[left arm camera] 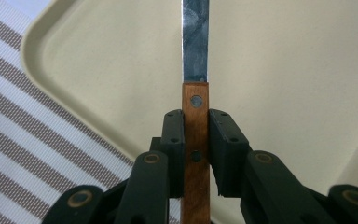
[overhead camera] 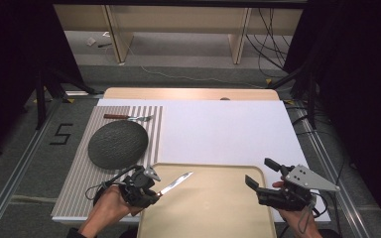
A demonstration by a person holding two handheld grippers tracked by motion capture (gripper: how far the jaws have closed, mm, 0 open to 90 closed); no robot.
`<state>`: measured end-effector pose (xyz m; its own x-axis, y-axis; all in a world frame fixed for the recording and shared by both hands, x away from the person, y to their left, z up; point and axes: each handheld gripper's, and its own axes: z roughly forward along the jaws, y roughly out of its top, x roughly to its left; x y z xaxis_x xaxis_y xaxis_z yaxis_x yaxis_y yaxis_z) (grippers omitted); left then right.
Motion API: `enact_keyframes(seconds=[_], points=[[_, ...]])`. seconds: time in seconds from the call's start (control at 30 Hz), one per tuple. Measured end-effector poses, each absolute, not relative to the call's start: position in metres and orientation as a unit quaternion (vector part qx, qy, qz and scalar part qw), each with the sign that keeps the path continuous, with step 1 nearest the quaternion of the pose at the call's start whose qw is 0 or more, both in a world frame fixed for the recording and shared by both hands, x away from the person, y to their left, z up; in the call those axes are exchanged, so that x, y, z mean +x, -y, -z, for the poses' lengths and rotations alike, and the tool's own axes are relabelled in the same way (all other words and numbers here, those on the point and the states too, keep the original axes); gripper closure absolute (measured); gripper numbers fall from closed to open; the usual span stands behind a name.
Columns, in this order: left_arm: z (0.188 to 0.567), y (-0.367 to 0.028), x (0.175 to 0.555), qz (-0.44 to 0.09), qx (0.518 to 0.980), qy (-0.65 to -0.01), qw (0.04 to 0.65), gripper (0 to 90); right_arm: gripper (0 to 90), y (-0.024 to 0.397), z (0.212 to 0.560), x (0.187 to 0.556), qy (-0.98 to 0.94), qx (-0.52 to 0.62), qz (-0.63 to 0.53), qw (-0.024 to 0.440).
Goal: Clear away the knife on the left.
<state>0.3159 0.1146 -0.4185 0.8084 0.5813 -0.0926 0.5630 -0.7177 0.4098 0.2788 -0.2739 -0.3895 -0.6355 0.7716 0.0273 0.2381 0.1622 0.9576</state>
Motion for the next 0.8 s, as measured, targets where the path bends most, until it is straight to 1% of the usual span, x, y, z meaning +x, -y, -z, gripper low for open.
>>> enact_keyframes(seconds=[0.1,0.17,0.33,0.8], points=[[0.419,-0.111,0.315,-0.017,0.928,-0.303,0.216,76.5,18.1,0.274,0.39,0.279,-0.722,0.35,-0.544,0.245],[0.423,-0.102,0.313,0.0,0.93,-0.297,0.216,76.5,18.1,0.274,0.389,0.279,-0.722,0.35,-0.545,0.245],[0.429,-0.093,0.311,0.012,0.932,-0.292,0.213,76.5,18.1,0.274,0.389,0.279,-0.722,0.349,-0.545,0.245],[0.441,-0.078,0.308,0.032,0.936,-0.288,0.198,76.5,18.2,0.274,0.389,0.279,-0.722,0.349,-0.545,0.244]])
